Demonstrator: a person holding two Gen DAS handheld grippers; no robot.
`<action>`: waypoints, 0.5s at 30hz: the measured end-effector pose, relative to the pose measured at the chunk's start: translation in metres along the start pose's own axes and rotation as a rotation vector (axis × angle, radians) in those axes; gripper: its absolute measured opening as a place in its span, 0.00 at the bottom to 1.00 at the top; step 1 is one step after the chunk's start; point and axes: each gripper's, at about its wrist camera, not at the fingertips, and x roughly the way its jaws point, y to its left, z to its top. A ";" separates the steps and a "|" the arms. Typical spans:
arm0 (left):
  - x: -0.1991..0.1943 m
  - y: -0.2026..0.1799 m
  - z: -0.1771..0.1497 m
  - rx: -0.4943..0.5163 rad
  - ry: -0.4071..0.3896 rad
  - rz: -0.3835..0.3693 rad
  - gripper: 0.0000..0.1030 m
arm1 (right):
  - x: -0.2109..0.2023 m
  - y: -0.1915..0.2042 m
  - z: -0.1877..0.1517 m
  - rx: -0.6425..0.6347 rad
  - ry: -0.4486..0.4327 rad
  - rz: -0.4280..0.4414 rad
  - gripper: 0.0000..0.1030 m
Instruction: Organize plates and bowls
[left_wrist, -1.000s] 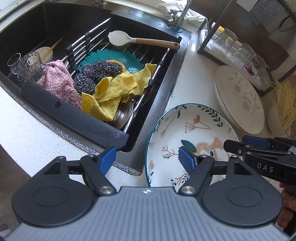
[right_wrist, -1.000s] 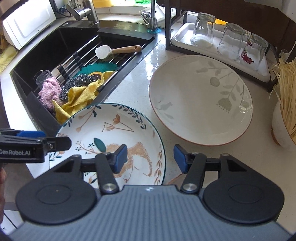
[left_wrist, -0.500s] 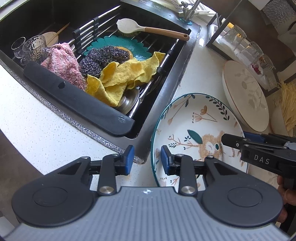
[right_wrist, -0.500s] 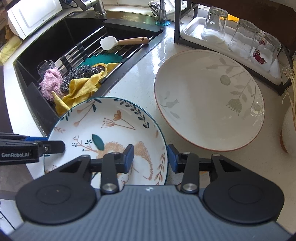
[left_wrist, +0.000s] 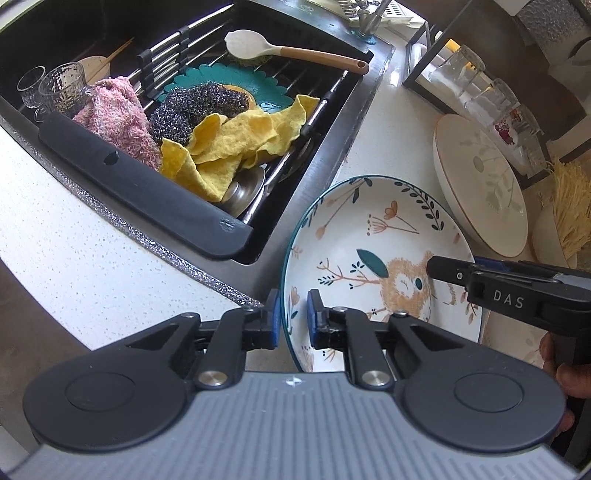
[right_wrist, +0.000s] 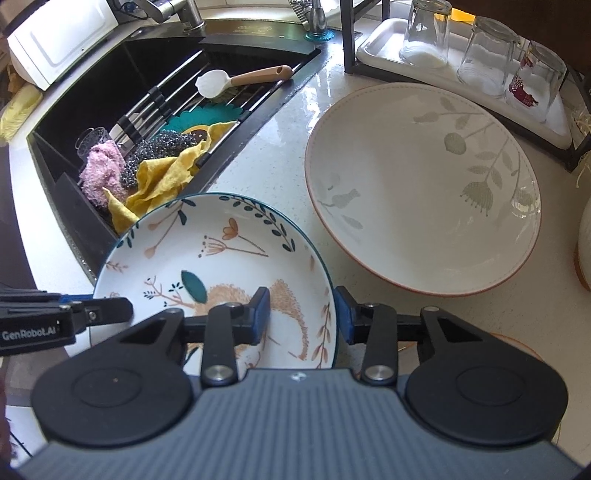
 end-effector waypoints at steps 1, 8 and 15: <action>0.000 0.001 0.000 -0.009 0.002 -0.003 0.16 | 0.000 -0.002 0.000 0.005 0.000 0.001 0.33; -0.007 0.007 -0.002 -0.045 0.009 0.000 0.16 | -0.001 -0.008 0.002 0.056 0.026 0.046 0.26; -0.025 0.011 0.000 -0.058 -0.034 0.026 0.16 | -0.011 0.002 0.002 0.053 0.008 0.083 0.26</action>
